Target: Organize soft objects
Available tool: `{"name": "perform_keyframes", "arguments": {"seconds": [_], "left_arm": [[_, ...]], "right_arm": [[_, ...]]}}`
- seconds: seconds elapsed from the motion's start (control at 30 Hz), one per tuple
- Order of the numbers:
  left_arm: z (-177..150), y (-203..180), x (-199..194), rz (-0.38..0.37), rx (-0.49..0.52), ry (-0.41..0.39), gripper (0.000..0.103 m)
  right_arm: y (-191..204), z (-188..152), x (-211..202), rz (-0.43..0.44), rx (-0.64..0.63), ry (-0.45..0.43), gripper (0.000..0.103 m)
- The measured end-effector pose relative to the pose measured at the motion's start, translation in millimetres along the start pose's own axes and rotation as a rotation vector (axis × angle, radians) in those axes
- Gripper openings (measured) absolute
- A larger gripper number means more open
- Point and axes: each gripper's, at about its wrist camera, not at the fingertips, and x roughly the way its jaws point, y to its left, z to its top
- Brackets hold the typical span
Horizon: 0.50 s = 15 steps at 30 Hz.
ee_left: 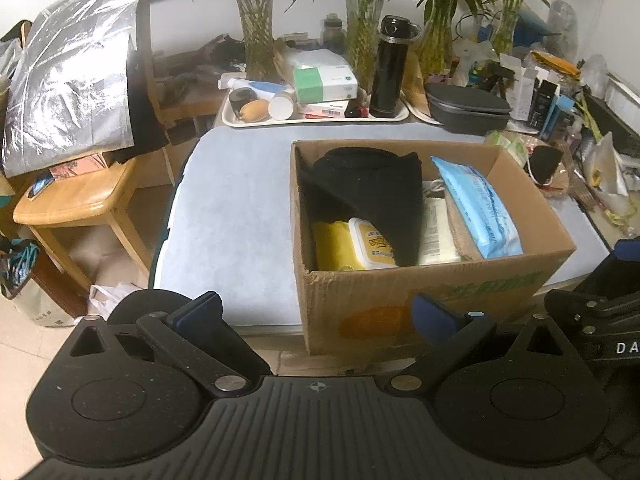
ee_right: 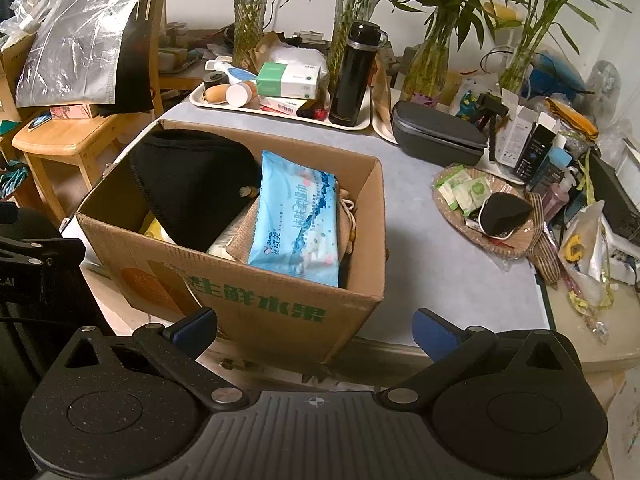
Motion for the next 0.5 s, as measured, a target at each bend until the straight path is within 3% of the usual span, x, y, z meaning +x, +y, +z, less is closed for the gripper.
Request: {"name": "perform_keyframes", "arguments": {"seconds": [0.3, 0.5], "left_arm": [[0.4, 0.0, -0.5, -0.011, 0.005, -0.001, 0.103], [-2.3, -4.1, -4.8, -0.005, 0.042, -0.042, 0.103]], "right_arm": [[0.3, 0.0, -0.6, -0.003, 0.003, 0.000, 0.103], [-1.0, 0.5, -0.6, -0.009, 0.004, -0.001, 0.103]]}}
